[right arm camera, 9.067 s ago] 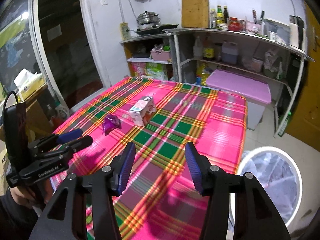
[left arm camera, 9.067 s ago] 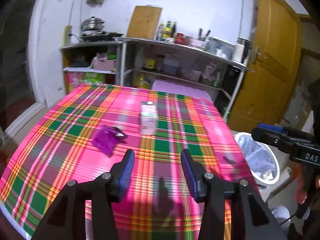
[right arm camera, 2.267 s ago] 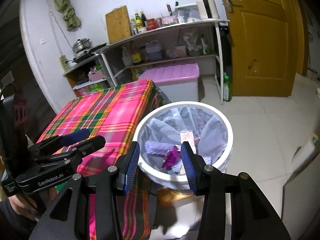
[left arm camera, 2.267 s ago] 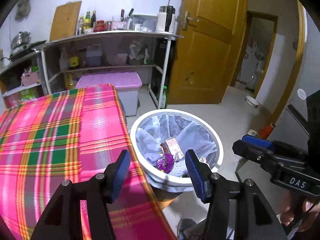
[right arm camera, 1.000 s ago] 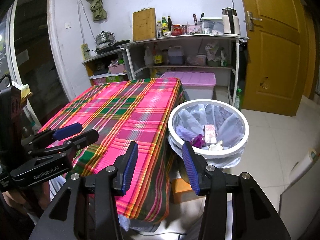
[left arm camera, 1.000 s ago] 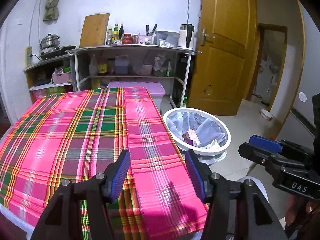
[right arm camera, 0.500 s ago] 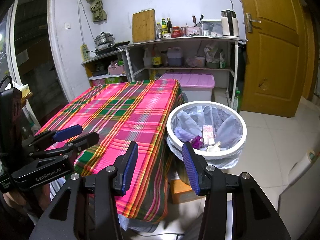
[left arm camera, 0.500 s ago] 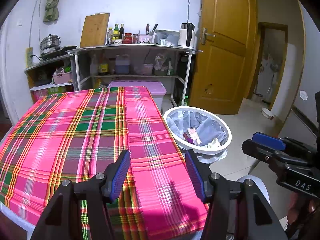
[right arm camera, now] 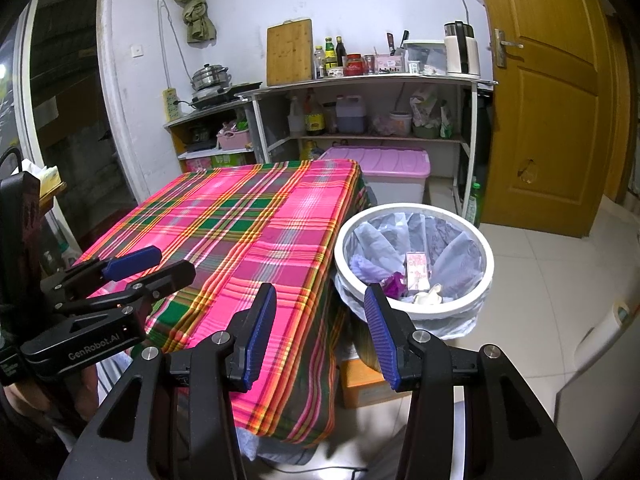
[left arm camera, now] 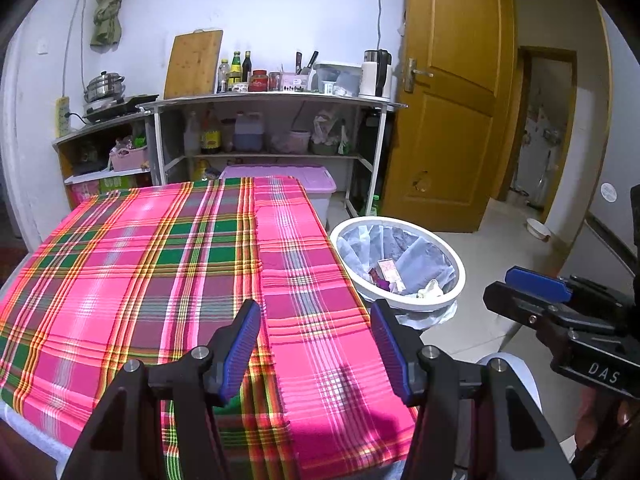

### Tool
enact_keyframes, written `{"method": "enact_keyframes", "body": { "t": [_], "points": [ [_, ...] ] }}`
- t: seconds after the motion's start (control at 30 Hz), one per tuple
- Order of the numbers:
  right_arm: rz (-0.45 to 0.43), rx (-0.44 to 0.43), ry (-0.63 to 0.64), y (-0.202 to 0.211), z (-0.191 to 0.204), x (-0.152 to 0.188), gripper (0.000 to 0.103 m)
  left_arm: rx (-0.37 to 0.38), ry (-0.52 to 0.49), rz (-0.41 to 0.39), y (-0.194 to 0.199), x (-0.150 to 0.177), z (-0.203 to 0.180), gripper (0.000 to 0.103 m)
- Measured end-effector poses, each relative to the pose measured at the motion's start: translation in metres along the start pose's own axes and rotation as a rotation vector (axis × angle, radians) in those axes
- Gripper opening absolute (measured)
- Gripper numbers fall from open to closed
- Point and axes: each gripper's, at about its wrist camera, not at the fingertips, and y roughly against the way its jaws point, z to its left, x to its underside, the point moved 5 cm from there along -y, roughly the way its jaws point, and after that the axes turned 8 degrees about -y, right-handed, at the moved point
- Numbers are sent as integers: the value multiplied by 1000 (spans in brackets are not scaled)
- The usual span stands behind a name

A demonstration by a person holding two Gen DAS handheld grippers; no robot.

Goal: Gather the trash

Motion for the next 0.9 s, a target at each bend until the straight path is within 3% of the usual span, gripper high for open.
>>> {"method": "enact_keyframes", "body": {
  "t": [0.9],
  "points": [
    [-1,1,1,0,1,1,47,-3,-1,-1,3,1,1,57]
  ]
}}
